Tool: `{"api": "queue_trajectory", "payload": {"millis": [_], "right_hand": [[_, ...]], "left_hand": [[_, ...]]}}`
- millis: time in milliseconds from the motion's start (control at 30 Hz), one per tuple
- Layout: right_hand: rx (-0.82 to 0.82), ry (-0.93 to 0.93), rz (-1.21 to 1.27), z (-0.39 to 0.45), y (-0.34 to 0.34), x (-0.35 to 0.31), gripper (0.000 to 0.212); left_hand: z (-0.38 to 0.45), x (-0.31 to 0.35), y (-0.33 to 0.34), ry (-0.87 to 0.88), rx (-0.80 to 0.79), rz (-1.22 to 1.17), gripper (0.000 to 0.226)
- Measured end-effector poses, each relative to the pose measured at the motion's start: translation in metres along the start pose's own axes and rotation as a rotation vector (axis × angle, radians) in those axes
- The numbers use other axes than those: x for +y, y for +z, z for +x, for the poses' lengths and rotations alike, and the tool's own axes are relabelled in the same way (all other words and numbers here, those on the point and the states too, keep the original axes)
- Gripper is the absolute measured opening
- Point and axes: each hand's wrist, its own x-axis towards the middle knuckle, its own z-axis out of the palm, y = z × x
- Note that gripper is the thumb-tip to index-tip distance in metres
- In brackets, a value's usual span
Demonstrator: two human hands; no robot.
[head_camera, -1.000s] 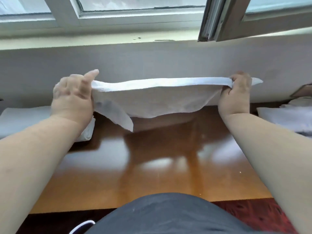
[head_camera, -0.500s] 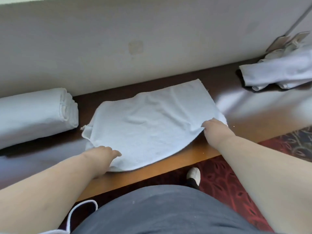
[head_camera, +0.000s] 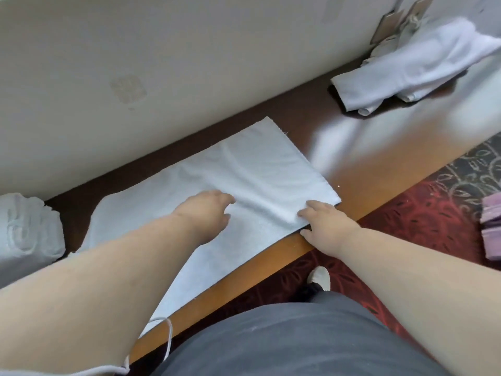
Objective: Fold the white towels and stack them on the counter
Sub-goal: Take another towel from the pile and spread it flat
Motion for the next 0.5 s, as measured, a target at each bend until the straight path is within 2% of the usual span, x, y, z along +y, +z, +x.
{"api": "queue_trajectory", "payload": {"millis": [167, 267, 367, 500], "right_hand": [[0.15, -0.053, -0.09, 0.009, 0.007, 0.022, 0.07], [0.104, -0.048, -0.136, 0.014, 0.015, 0.04, 0.08], [0.106, -0.061, -0.22, 0.014, 0.029, 0.062, 0.087], [0.155, -0.033, -0.233, 0.018, 0.027, 0.091, 0.089]], "left_hand": [[0.109, 0.062, -0.022, 0.054, 0.074, -0.012, 0.044], [0.163, 0.085, -0.02, -0.058, 0.082, 0.013, 0.055], [0.203, 0.095, -0.007, -0.202, 0.003, -0.013, 0.065], [0.238, 0.107, 0.009, -0.174, 0.022, 0.055, 0.069]]}}
